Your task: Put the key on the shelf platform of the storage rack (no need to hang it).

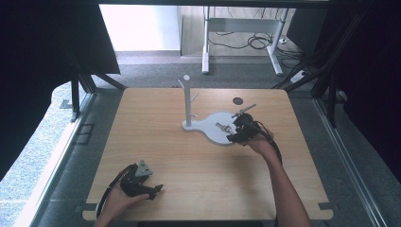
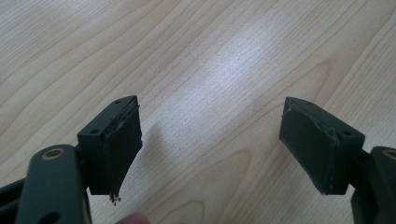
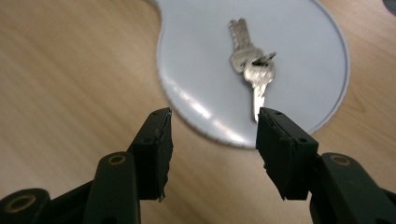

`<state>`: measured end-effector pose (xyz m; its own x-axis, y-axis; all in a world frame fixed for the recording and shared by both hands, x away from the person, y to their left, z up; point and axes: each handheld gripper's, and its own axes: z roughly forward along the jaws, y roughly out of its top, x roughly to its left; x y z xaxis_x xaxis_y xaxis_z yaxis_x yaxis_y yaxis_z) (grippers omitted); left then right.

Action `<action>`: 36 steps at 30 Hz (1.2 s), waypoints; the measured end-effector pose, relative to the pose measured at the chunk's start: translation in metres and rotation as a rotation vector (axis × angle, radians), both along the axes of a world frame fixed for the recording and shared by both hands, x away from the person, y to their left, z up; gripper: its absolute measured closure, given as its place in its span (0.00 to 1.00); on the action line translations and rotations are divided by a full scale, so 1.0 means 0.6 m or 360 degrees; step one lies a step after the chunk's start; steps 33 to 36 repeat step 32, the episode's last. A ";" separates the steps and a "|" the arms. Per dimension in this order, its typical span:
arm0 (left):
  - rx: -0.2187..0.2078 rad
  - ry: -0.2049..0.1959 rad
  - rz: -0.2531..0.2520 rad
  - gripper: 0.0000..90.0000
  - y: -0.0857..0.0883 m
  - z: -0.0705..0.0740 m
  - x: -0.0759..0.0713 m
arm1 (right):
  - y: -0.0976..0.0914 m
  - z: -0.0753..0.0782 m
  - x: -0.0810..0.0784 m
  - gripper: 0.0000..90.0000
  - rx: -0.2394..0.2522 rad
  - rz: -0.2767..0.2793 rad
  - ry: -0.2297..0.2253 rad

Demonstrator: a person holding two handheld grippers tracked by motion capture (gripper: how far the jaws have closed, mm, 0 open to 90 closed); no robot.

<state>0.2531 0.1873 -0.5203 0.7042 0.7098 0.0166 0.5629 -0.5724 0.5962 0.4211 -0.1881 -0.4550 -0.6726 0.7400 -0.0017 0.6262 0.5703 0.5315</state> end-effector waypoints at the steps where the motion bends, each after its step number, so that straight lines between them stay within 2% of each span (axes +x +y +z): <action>1: 0.0002 0.0000 -0.0002 0.24 0.000 0.000 0.000 | -0.008 0.000 -0.020 0.51 0.0017 0.0019 -0.0017; 2: 0.0003 0.0001 -0.0001 0.24 0.000 0.000 0.000 | -0.008 0.000 -0.020 0.51 0.0017 0.0019 -0.0017; 11: 0.0006 0.0005 0.0008 0.24 -0.001 -0.003 0.001 | -0.041 -0.022 -0.101 0.51 0.0086 0.0069 -0.0081; 12: 0.0007 0.0005 0.0009 0.24 -0.002 -0.003 0.000 | -0.048 -0.029 -0.117 0.51 0.0114 0.0071 -0.0092; 13: 0.0007 0.0005 0.0009 0.24 -0.002 -0.003 0.000 | -0.048 -0.029 -0.117 0.51 0.0114 0.0071 -0.0092; 14: 0.0008 0.0005 0.0009 0.24 -0.002 -0.003 0.000 | -0.055 -0.037 -0.131 0.51 0.0129 0.0065 -0.0105; 15: 0.0008 0.0001 0.0005 0.24 -0.002 -0.003 0.001 | -0.055 -0.037 -0.131 0.51 0.0129 0.0065 -0.0105; 19: 0.0012 0.0003 0.0008 0.24 -0.003 -0.004 0.000 | -0.072 -0.062 -0.163 0.51 0.0160 0.0044 -0.0124; 22: 0.0017 0.0003 0.0003 0.24 -0.005 -0.004 0.000 | -0.077 -0.071 -0.171 0.51 0.0165 0.0037 -0.0139; 25: 0.0021 0.0007 0.0002 0.24 -0.007 -0.006 0.000 | -0.085 -0.077 -0.182 0.51 0.0210 0.0018 -0.0171; 27: 0.0020 0.0010 0.0002 0.24 -0.008 -0.007 0.000 | -0.088 -0.079 -0.185 0.50 0.0192 0.0023 -0.0178; 30: 0.0019 0.0009 0.0001 0.24 -0.008 -0.008 0.000 | -0.095 -0.077 -0.191 0.48 0.0223 -0.0007 -0.0222; 32: 0.0018 0.0007 -0.0005 0.24 -0.008 -0.008 0.001 | -0.101 -0.077 -0.194 0.47 0.0218 -0.0023 -0.0248; 36: 0.0018 0.0007 -0.0005 0.24 -0.008 -0.008 0.001 | -0.101 -0.077 -0.194 0.47 0.0218 -0.0023 -0.0248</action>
